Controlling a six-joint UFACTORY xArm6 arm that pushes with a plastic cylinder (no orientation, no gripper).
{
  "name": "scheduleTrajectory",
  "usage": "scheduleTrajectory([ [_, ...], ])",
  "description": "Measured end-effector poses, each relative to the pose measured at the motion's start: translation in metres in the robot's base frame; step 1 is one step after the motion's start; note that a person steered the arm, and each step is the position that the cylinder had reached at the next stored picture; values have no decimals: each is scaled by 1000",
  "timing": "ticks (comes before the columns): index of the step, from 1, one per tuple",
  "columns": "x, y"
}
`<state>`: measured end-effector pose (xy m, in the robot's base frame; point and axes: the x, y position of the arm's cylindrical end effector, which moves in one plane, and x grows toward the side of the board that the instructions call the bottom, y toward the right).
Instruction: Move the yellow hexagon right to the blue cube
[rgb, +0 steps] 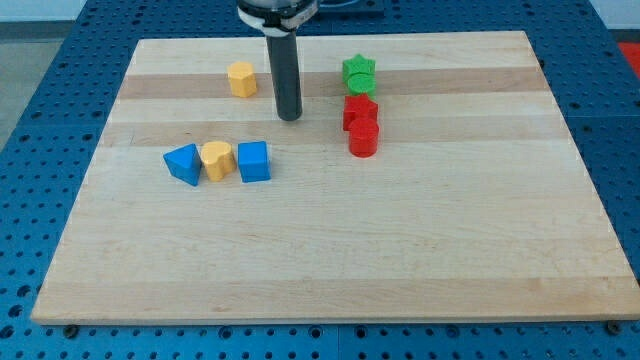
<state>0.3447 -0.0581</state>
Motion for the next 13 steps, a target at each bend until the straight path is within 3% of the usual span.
scheduleTrajectory([
  [3, -78, -1],
  [6, -87, -84],
  [8, -77, -90],
  [11, -14, -88],
  [13, 6, -92],
])
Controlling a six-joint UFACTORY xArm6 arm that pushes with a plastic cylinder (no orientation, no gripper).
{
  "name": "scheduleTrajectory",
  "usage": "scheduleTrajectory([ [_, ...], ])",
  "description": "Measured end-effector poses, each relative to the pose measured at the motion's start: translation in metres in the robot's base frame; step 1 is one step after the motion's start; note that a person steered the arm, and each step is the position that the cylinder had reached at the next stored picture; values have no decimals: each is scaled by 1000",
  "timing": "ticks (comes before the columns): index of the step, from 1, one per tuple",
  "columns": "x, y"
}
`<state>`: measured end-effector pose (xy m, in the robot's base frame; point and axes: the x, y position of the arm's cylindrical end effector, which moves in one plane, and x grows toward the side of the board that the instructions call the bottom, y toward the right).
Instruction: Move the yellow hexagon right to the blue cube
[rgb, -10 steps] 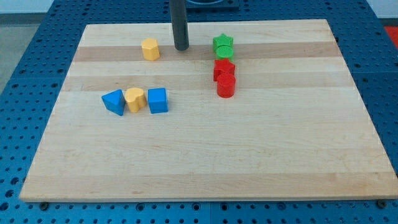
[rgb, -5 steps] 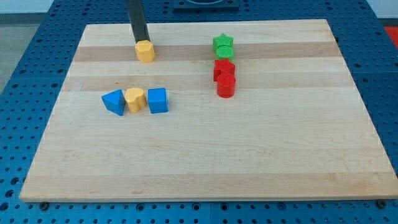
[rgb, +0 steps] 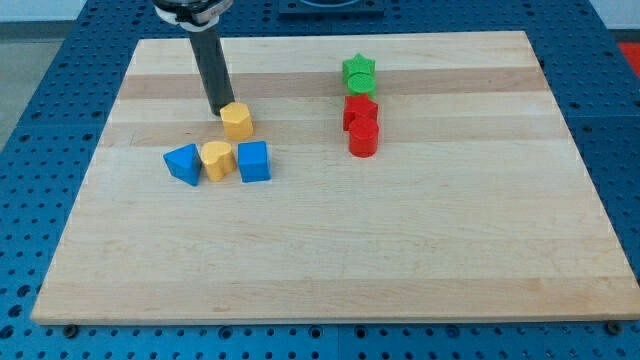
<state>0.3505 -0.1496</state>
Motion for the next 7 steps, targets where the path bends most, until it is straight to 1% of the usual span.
scheduleTrajectory([
  [2, 18, -5],
  [3, 19, -1],
  [7, 19, 65],
])
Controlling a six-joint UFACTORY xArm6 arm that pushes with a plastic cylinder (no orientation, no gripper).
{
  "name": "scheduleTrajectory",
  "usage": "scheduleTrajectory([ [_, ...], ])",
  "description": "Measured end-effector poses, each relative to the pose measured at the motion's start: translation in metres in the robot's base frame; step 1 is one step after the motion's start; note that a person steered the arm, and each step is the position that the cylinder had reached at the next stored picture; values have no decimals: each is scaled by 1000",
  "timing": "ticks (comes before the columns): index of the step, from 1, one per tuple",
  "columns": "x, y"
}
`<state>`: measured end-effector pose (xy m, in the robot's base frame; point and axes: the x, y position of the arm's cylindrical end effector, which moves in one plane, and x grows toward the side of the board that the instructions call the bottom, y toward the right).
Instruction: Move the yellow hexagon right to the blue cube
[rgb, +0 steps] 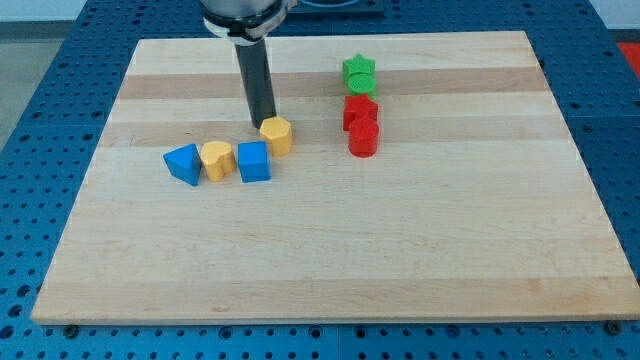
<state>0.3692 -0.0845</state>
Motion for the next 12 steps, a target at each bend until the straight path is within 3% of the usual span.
scheduleTrajectory([
  [12, 25, 38],
])
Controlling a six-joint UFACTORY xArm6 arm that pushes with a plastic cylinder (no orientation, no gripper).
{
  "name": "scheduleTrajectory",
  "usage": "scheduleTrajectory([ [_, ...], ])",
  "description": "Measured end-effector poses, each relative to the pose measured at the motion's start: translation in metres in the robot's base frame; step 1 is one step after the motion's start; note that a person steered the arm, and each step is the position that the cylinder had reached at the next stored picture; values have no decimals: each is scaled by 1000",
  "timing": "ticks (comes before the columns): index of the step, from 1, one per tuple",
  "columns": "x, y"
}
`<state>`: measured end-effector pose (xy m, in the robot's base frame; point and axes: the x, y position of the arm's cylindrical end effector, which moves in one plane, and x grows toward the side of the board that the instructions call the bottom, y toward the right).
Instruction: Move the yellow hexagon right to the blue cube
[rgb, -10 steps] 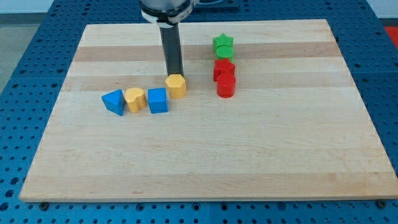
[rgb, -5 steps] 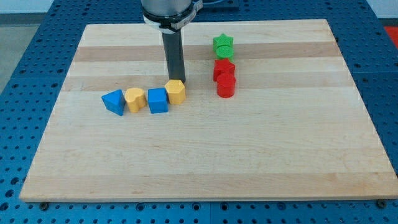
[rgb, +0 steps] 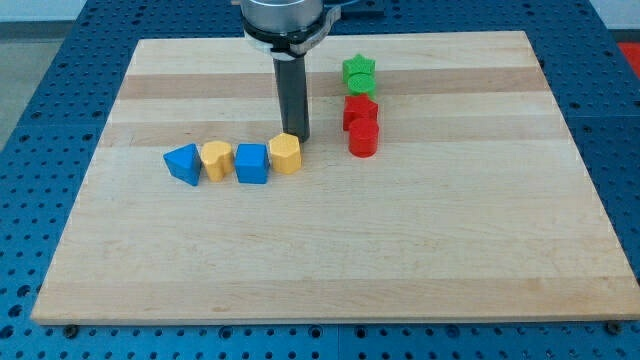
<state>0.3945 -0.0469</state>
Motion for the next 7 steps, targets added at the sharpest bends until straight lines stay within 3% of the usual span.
scheduleTrajectory([
  [7, -4, -31],
])
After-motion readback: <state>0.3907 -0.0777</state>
